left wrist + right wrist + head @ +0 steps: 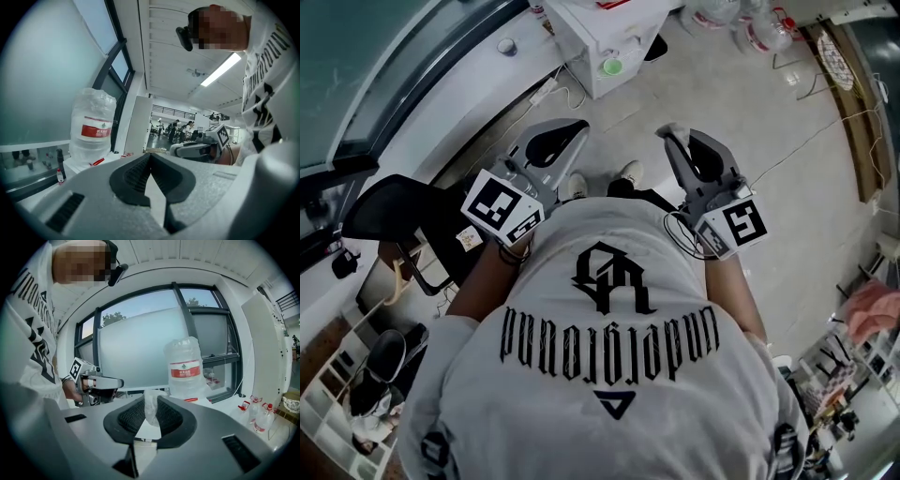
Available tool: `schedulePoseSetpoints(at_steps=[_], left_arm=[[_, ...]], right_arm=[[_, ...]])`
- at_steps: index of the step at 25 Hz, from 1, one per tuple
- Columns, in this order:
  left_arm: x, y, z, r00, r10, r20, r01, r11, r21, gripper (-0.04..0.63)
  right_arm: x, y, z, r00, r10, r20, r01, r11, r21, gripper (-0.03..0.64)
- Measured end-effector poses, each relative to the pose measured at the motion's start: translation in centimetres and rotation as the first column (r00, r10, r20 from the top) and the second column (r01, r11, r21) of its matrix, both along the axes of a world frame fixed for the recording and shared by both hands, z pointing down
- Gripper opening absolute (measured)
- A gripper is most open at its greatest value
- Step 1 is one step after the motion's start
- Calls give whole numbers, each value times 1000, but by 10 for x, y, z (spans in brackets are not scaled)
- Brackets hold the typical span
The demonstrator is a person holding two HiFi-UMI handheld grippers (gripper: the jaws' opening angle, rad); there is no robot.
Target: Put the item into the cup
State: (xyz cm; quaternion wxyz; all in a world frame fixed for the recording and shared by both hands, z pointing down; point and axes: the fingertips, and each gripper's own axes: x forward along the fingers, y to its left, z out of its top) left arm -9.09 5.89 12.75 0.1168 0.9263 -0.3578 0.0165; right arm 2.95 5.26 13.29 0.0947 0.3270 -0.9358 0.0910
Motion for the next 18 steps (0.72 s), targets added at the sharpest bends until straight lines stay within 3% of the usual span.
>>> schedulePoseSetpoints(at_steps=[11, 18], left_arm=[[48, -43, 15, 994, -103, 38, 104, 994, -24, 14], [60, -57, 28, 988, -144, 51, 146, 988, -51, 14]], right_arm=[[57, -50, 16, 995, -91, 32, 92, 995, -42, 60], [69, -71, 29, 991, -126, 48, 129, 989, -73, 60]])
